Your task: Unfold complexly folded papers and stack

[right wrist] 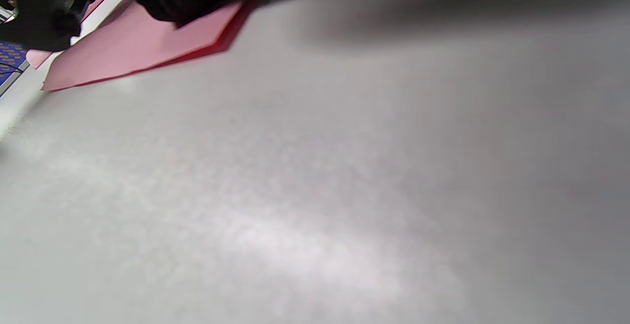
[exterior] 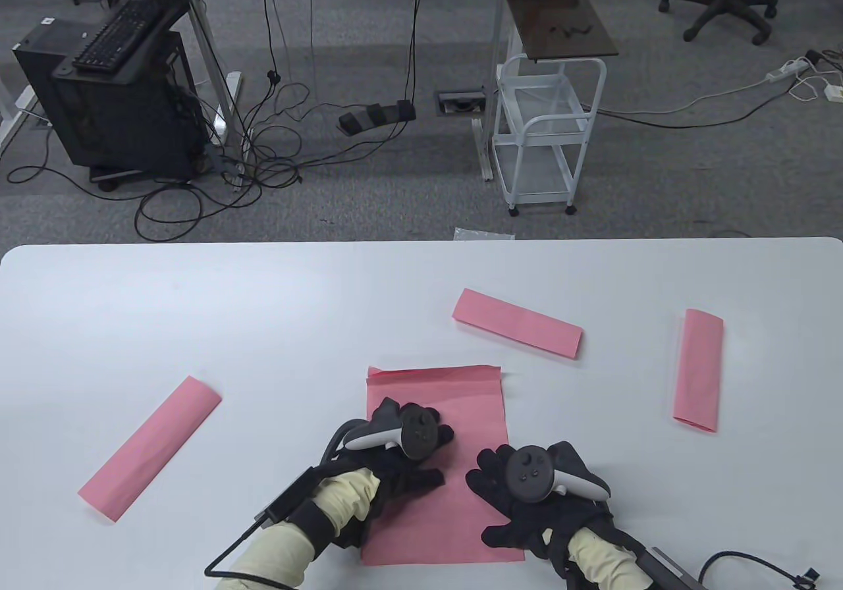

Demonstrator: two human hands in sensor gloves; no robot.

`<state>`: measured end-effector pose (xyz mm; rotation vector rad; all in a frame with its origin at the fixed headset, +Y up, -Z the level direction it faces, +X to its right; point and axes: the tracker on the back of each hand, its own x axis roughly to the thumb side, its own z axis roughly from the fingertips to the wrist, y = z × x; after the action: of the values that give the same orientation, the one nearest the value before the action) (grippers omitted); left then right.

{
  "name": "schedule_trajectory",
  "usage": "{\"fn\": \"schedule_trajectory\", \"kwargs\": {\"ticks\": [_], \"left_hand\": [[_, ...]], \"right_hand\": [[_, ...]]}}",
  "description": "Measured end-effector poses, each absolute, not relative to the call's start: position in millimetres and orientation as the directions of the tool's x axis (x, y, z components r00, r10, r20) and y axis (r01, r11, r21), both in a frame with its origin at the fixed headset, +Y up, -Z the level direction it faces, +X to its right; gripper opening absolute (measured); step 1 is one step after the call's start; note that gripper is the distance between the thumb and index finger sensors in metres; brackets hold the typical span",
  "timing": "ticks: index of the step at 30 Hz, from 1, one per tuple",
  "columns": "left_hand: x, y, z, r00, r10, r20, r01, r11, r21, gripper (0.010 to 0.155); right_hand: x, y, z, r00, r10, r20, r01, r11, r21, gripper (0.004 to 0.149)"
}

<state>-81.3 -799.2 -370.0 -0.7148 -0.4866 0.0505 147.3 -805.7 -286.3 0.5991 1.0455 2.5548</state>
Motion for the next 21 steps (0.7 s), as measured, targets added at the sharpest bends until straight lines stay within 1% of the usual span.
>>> {"fn": "schedule_trajectory", "kwargs": {"ticks": [2, 3, 9, 12, 16, 19, 21], "left_hand": [[-91, -800, -391, 0.923, 0.261, 0.282, 0.001, 0.734, -0.679, 0.070], [-94, -800, -398, 0.932, 0.265, 0.246, -0.028, 0.730, -0.682, 0.069], [-118, -799, -431, 0.967, 0.244, 0.073, -0.135, 0.733, -0.666, 0.068], [-121, -801, -434, 0.963, 0.266, 0.032, -0.179, 0.729, -0.660, 0.068], [-119, -799, -432, 0.961, 0.271, 0.052, -0.179, 0.756, -0.629, 0.068], [-118, -797, -432, 0.943, 0.331, 0.036, -0.242, 0.757, -0.607, 0.067], [-118, -793, -432, 0.925, 0.379, 0.016, -0.289, 0.732, -0.616, 0.067]], "right_hand": [[147, -805, -286, -0.865, 0.426, 0.266, -0.122, -0.691, 0.712, 0.076], [147, -806, -286, -0.865, 0.425, 0.267, -0.121, -0.692, 0.711, 0.076], [147, -807, -287, -0.863, 0.432, 0.263, -0.126, -0.687, 0.715, 0.076], [147, -807, -286, -0.862, 0.435, 0.261, -0.129, -0.686, 0.716, 0.076], [147, -807, -286, -0.860, 0.440, 0.259, -0.135, -0.685, 0.716, 0.076], [146, -806, -286, -0.859, 0.435, 0.270, -0.135, -0.701, 0.700, 0.076], [146, -803, -287, -0.852, 0.449, 0.269, -0.154, -0.706, 0.691, 0.073]]}}
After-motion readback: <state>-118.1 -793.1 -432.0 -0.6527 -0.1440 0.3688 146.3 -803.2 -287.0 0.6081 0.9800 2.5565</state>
